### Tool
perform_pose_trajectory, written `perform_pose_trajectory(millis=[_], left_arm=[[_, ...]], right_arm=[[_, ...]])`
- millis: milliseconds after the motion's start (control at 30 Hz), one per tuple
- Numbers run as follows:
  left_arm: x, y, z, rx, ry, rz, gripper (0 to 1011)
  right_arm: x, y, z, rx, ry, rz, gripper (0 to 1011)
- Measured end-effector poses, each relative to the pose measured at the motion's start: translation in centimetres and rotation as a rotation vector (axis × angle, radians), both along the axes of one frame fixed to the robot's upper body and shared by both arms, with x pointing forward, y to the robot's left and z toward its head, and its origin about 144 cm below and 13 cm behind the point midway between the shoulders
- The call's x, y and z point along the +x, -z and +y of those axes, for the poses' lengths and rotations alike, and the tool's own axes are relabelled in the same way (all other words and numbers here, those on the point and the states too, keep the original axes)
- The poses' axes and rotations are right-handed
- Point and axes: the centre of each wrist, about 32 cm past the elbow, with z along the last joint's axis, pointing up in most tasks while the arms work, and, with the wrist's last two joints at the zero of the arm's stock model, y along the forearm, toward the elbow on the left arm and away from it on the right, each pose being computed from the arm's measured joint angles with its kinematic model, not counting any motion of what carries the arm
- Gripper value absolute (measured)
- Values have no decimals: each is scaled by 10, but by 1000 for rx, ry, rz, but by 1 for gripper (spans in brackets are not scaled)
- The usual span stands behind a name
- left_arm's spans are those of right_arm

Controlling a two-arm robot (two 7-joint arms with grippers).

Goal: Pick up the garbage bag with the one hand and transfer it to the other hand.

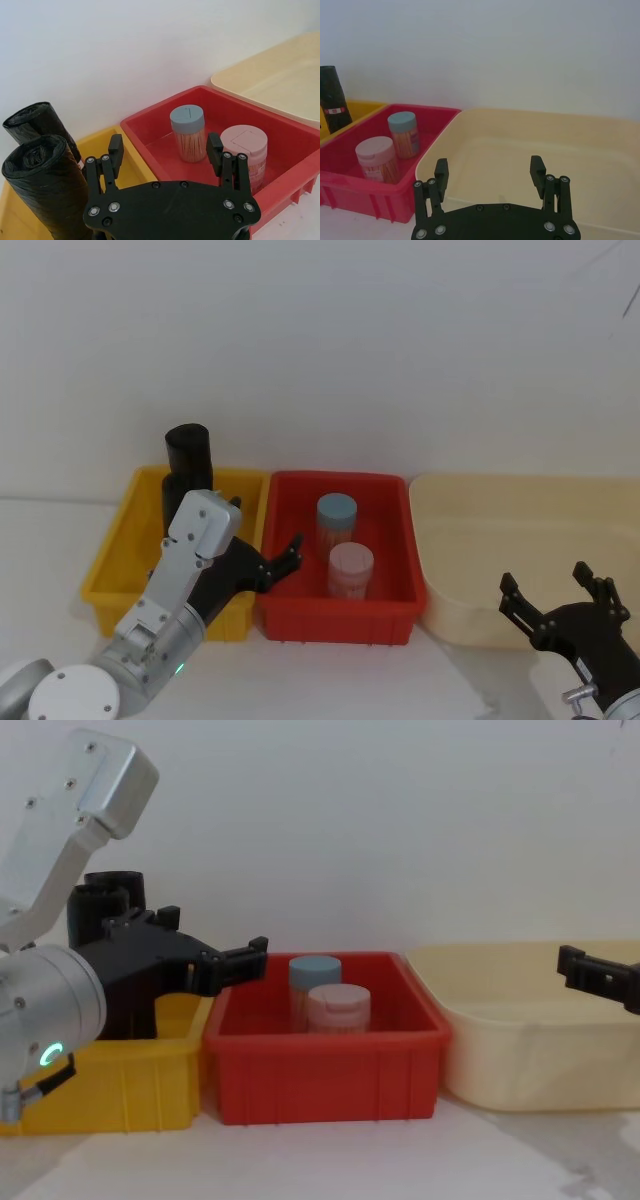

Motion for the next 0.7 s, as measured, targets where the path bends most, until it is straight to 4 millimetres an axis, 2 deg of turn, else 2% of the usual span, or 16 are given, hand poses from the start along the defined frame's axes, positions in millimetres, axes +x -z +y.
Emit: perform_pose_trajectory(millis=[700], left_arm=[[0, 0, 0, 0, 0, 0, 1000]], right_arm=[[0, 0, 0, 0, 0, 0, 1004]])
